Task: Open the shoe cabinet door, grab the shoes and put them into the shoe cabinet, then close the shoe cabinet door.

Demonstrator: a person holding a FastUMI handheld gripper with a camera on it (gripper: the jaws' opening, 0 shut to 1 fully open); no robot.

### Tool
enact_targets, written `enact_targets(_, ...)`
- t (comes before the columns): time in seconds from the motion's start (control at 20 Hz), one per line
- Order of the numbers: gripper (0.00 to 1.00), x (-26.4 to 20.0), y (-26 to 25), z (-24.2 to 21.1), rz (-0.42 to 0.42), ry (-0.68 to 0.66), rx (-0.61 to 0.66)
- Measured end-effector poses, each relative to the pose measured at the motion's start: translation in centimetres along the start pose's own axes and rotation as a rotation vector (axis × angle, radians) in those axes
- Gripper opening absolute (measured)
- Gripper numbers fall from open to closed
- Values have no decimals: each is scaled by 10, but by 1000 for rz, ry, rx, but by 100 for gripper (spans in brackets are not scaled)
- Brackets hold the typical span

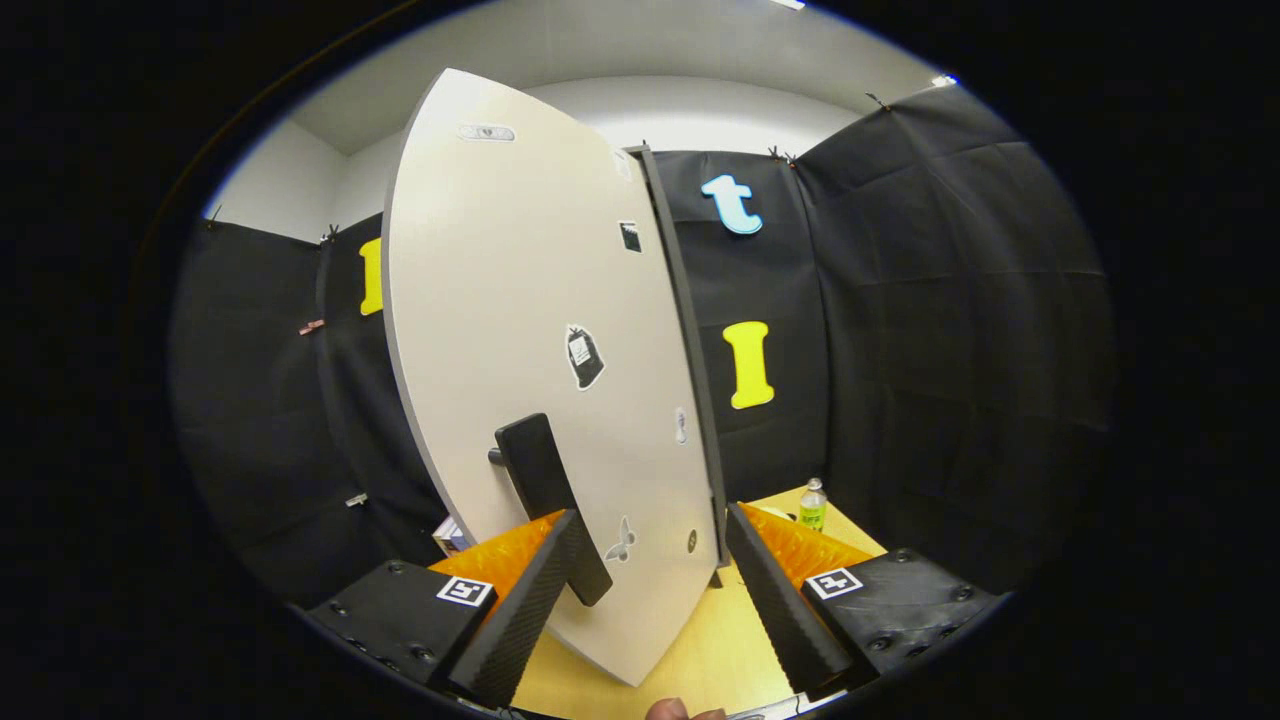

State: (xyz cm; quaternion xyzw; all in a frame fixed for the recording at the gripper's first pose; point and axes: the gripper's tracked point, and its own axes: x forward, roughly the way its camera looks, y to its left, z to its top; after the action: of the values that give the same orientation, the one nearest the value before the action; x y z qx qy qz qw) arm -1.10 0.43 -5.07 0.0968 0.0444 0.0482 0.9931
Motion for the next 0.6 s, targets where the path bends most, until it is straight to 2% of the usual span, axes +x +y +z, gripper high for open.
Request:
enact_targets(0.25, 98, 33, 53, -5, 94, 10, -30)
enact_targets(0.4, 98, 41, 62, -4, 85, 0, -90)
enact_targets(0.6, 98, 49, 73, -3, 80, -6, -93)
